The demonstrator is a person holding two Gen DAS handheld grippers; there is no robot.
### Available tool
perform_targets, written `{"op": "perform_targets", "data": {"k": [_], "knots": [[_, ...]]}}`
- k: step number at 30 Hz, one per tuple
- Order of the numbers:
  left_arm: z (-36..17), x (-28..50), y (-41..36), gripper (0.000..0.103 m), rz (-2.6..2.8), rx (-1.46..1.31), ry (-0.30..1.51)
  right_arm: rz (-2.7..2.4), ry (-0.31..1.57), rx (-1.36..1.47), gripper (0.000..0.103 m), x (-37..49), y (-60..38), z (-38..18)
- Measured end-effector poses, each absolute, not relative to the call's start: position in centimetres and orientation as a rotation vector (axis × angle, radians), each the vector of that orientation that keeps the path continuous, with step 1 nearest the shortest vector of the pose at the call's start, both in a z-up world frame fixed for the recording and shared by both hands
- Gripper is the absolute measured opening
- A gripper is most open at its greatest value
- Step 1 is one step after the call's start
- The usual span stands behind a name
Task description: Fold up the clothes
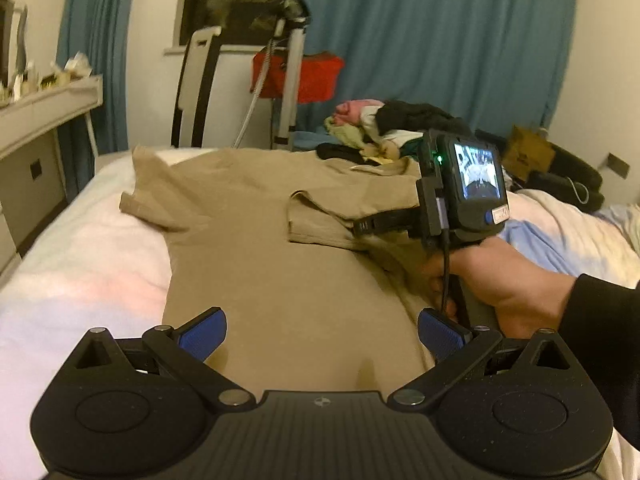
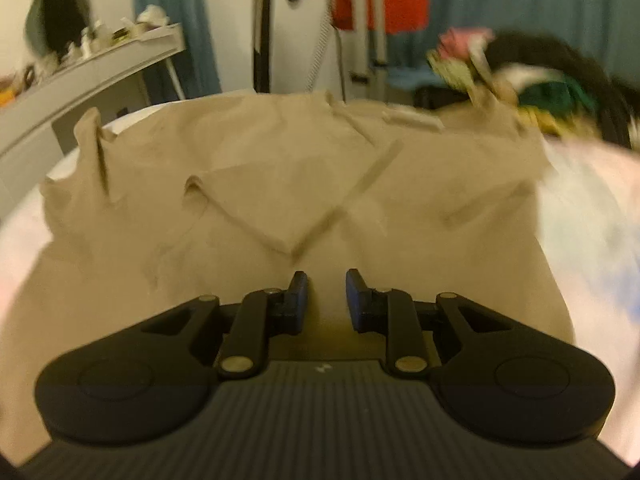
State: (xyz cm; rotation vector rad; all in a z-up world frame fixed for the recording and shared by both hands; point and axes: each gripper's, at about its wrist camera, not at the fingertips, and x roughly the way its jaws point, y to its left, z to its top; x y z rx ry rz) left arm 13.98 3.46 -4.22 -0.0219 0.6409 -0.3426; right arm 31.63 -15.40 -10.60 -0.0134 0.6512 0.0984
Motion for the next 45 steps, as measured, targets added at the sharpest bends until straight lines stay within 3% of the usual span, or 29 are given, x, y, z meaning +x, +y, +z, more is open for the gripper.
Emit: {"op": "perform_targets", "data": {"k": [13, 20, 21, 23, 24, 25, 32, 35, 37, 39, 41, 42, 43, 45], "knots": [[-6.3, 17.7, 5.7, 0.103, -0.300, -0.130, 0.661, 0.076, 0.519, -0.039, 0.025, 42.5, -12.3, -6.7], [-4.5, 16.7, 6.7, 0.103, -0.271, -0.146, 0.628, 0.185, 0.481, -0.101, 0.025, 40.6, -9.0, -3.2], [-4.1, 16.4, 7.0, 0.103, -0.264, -0.157, 0.622, 0.201, 0.494, -0.104, 0.032, 40.2, -8.6, -3.0], [-3.3, 15.5, 7.6, 0.103, -0.250, -0.178, 0.608, 0.247, 0.522, -0.109, 0.062, 39.4, -7.5, -2.8], [-3.1, 15.1, 7.9, 0.103, -0.240, -0.190, 0.601, 0.274, 0.523, -0.118, 0.085, 38.9, -6.6, -2.9], [-2.9, 14.7, 8.2, 0.103, -0.230, -0.205, 0.596, 0.302, 0.522, -0.130, 0.093, 38.4, -5.6, -3.0], [-2.7, 13.9, 11.0, 0.103, -0.137, -0.346, 0.599, 0.518, 0.534, -0.182, 0.093, 36.1, 1.6, -4.6], [-3.2, 14.2, 12.3, 0.103, -0.071, -0.404, 0.590, 0.646, 0.611, -0.080, 0.089, 36.9, 3.8, -6.4], [-3.6, 14.5, 13.0, 0.103, -0.026, -0.449, 0.588, 0.627, 0.637, -0.061, 0.069, 37.6, 4.8, -7.6], [-3.9, 14.8, 13.0, 0.103, -0.021, -0.454, 0.592, 0.604, 0.641, -0.090, 0.065, 37.9, 5.6, -8.6], [-4.1, 15.2, 12.9, 0.103, -0.031, -0.450, 0.596, 0.604, 0.625, -0.092, 0.049, 38.0, 5.8, -8.7], [-4.2, 15.4, 12.9, 0.103, -0.032, -0.454, 0.603, 0.605, 0.616, -0.092, 0.012, 38.1, 5.9, -8.7], [-4.4, 15.7, 13.1, 0.103, -0.025, -0.470, 0.617, 0.595, 0.605, -0.062, 0.006, 38.1, 5.4, -8.3], [-4.9, 16.3, 13.7, 0.103, -0.013, -0.519, 0.636, 0.579, 0.569, 0.004, 0.006, 38.1, 4.0, -7.3]]}}
